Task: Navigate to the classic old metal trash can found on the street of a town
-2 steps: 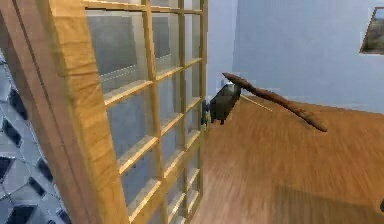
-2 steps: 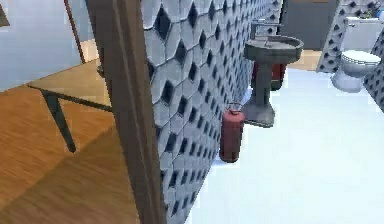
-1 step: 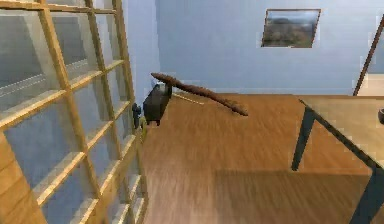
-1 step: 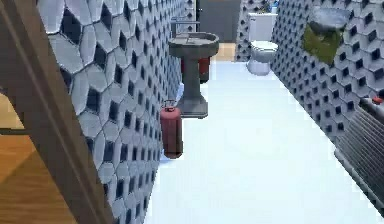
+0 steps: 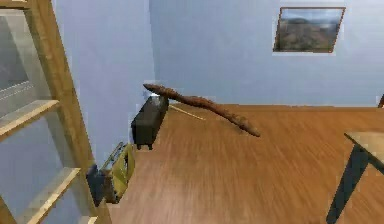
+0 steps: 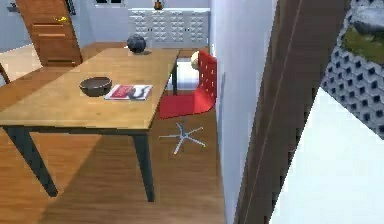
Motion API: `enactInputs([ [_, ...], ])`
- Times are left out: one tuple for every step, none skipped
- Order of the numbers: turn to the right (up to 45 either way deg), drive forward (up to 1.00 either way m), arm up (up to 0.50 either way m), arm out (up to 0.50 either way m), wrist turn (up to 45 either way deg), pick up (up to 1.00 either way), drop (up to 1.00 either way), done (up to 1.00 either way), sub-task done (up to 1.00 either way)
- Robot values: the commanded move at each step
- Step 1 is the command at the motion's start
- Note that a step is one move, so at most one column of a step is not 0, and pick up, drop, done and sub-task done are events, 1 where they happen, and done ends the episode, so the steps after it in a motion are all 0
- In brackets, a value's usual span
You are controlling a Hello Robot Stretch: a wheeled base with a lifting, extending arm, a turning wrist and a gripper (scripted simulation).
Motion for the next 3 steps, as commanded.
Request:
enactInputs([
  [27.0,0.0,0.0,0.0,0.0,0.0,0.0,0.0,0.0],
  [0.0,1.0,0.0,0.0,0.0,0.0,0.0,0.0,0.0],
  [3.0,0.0,0.0,0.0,0.0,0.0,0.0,0.0,0.0],
])
